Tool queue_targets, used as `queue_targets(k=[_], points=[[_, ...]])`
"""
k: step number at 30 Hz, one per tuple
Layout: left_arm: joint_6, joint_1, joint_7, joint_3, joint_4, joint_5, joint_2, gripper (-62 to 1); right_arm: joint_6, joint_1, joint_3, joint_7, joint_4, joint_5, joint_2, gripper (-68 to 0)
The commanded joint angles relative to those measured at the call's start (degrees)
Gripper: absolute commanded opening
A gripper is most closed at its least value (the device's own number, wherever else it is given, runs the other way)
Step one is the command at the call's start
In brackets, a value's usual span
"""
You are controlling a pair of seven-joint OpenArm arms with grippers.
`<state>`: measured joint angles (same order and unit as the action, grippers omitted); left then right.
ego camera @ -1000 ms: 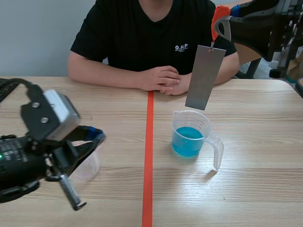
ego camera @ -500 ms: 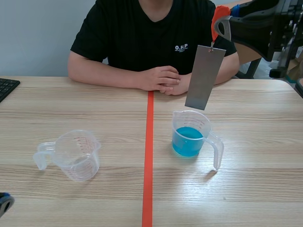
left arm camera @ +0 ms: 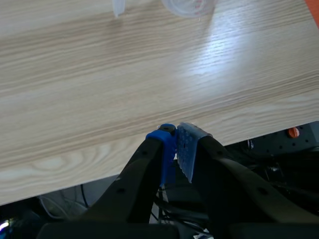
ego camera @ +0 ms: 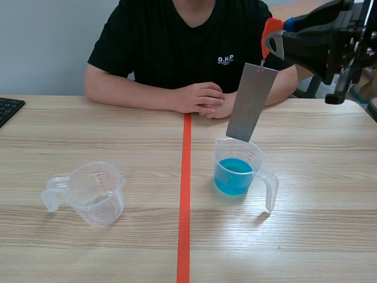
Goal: Do the redox reaction experiment.
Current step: 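Lower the plate into the blue solution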
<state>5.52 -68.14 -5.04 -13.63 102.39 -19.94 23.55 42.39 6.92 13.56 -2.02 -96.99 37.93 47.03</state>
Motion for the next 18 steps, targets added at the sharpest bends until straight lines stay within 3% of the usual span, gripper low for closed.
queue_targets(k=[1,18], points=[[-0.3,-0.1,-0.9,0.3,0.0,0.1,-1.0,-56.3,0.3,0.7,-0.4,-0.7,0.1,0.6,-0.1,-65.8],[-0.2,0.7,0.6,0.3,-1.2,0.0,-2.8,-56.3,0.3,0.4,1.7,-0.9,3.0,-4.4,-4.2,-65.8]])
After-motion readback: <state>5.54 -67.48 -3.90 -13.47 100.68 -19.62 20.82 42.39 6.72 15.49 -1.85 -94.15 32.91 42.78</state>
